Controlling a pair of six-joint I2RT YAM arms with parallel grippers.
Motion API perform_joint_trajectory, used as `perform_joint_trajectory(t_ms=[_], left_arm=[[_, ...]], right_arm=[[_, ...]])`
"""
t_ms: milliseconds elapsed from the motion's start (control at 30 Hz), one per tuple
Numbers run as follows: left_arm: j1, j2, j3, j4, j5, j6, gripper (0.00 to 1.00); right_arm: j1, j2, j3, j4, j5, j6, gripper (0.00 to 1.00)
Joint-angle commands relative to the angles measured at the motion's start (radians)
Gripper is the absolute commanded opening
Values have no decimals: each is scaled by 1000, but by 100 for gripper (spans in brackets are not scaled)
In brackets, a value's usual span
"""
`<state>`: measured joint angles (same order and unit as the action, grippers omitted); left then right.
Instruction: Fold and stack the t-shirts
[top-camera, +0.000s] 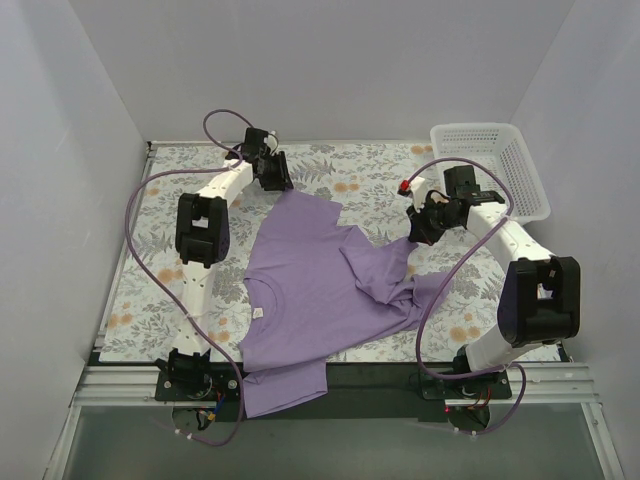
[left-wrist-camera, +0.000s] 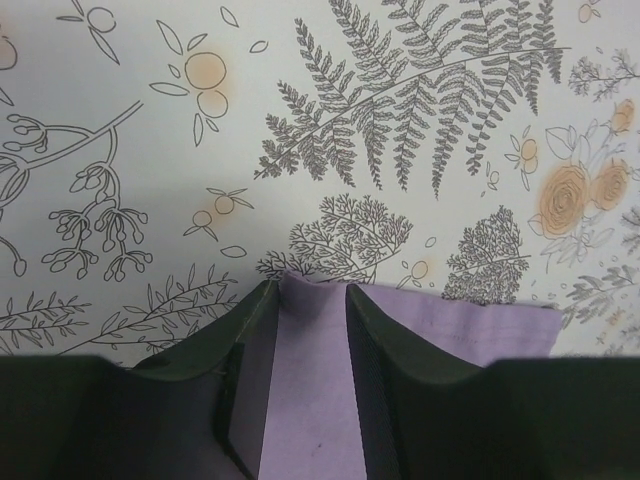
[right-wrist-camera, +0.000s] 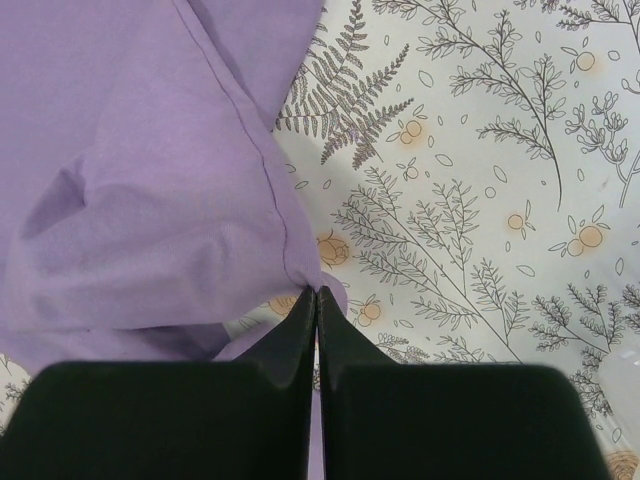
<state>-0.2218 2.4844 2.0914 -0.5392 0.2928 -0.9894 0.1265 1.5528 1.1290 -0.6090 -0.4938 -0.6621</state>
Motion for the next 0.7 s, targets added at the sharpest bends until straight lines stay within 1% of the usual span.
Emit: perform_joint_trajectory(t_ms=[0, 33, 67, 133, 167, 300, 400, 433, 467, 500, 533, 567, 600, 633, 667], left_arm=[[-37, 53, 12, -119, -158, 64, 30], [-43, 54, 12, -120, -164, 67, 28], [-45, 54, 12, -123, -170, 70, 20], [-45, 53, 13, -123, -175, 71, 11], [-45, 47, 16, -120, -175, 72, 0], [-45, -18, -8, -76, -149, 69, 0], [-45, -134, -68, -9, -141, 57, 0], [-45, -212, -91, 25, -142, 54, 0], [-45, -258, -118, 44, -150, 52, 0], [-39, -309, -158, 63, -156, 49, 0], [-37, -415, -241, 111, -159, 44, 0], [-34, -476, -299, 140, -170, 37, 0], [-25, -595, -350, 169, -179, 31, 0], [-19, -654, -452, 221, -187, 25, 0], [-13, -714, -499, 249, -198, 9, 0]], right_arm=[[-14, -31, -6, 17, -34, -13, 1], [-14, -31, -6, 15, -34, -11, 1], [-16, -31, -6, 15, -35, -11, 1], [-16, -28, -6, 17, -35, -11, 1], [-18, -30, -8, 15, -35, -13, 1], [-19, -31, -11, 15, -37, -16, 1], [-19, -37, -3, 15, -49, -22, 1], [-18, -37, 5, 12, -49, -22, 1], [-18, -42, 15, 11, -46, -34, 1], [-18, -46, 41, 11, -40, -40, 1], [-19, -49, 64, 0, -29, -45, 1], [-18, -54, 87, -12, -2, -66, 1], [-16, -54, 151, -49, 10, -80, 1], [-16, -54, 185, -67, 32, -93, 1], [-18, -56, 219, -86, 41, -108, 1]])
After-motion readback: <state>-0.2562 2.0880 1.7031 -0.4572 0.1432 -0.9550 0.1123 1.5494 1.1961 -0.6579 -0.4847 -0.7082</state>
